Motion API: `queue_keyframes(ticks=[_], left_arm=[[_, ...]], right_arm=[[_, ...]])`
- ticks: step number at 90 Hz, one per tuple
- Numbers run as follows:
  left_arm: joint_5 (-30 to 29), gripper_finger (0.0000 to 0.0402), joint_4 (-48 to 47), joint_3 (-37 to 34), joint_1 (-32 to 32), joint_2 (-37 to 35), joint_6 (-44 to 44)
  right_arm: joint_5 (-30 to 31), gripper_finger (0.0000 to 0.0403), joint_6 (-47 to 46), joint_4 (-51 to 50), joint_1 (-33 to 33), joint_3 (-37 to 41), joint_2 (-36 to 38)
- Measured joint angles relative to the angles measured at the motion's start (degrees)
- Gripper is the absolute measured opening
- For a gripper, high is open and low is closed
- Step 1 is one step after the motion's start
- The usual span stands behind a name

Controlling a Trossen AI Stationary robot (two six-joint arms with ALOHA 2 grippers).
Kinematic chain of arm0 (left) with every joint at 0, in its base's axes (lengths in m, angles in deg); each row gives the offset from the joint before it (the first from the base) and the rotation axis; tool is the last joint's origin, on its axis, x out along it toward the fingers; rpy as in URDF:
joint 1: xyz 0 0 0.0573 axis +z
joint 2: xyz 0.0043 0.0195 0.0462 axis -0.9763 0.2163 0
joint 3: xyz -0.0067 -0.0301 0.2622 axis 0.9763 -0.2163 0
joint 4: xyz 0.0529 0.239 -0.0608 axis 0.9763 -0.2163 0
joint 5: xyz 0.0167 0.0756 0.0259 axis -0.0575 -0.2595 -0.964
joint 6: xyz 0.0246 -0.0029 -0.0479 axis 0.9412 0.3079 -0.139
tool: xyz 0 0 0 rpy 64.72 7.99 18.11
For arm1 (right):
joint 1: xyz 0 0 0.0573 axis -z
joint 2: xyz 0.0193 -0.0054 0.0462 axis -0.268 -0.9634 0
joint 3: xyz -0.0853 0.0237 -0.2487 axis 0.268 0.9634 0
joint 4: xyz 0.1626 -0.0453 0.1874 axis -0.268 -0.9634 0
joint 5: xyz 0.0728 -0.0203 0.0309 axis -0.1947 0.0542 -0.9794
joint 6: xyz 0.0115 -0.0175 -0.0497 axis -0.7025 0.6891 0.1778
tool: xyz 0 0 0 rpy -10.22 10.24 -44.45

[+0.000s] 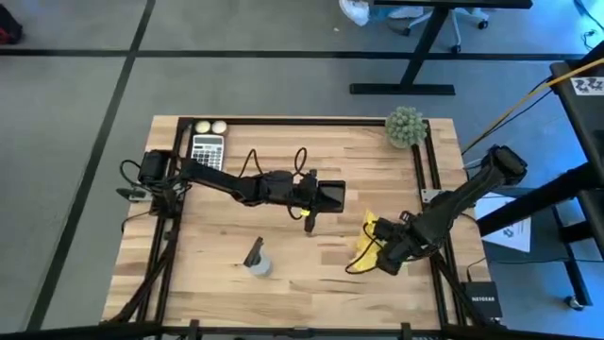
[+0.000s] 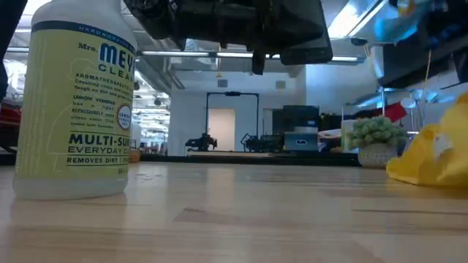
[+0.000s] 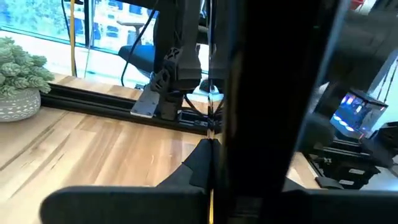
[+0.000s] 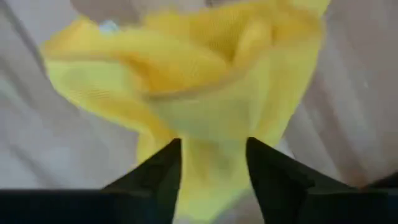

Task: Apply microfiber cloth
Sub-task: Wipe the screen of the black cellphone with the yellow microfiber cloth, then spray the back of the black cellphone with the white spray bottle

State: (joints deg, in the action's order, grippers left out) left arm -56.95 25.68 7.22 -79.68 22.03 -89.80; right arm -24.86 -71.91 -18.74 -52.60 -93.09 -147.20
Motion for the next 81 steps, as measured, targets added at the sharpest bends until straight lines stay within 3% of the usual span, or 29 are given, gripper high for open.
queue_keyframes(ticks=[7,13,30,35,49,61,81], left_arm=[[0.0,0.0008,0.1,0.0,0.0,0.0,0.0],[0.0,0.0008,0.2,0.0,0.0,0.0,0.0],[0.7,0.0008,0.3,0.0,-0.1,0.0,1.3],[1.0,0.0008,0.6,0.0,-0.1,0.0,1.4],[1.1,0.0008,0.6,0.0,-0.1,0.0,1.5],[1.2,0.0008,0.8,0.0,-0.1,0.0,1.6],[2.6,0.0008,1.8,0.0,-0.6,0.0,2.2]], right_arm=[[1.8,0.0215,2.5,-1.8,0.0,-3.1,2.5],[7.5,0.0234,5.2,-1.6,0.0,-5.4,4.7],[40.6,0.0252,14.8,4.8,0.2,-7.2,9.4],[45.8,0.0248,18.0,7.7,1.5,-7.2,10.1],[42.4,0.023,31.8,19.3,7.3,-7.1,9.5],[33.1,0.0215,43.5,31.1,12.5,-7.1,7.0],[26.2,0.0202,48.1,34.7,18.8,-7.1,3.6]])
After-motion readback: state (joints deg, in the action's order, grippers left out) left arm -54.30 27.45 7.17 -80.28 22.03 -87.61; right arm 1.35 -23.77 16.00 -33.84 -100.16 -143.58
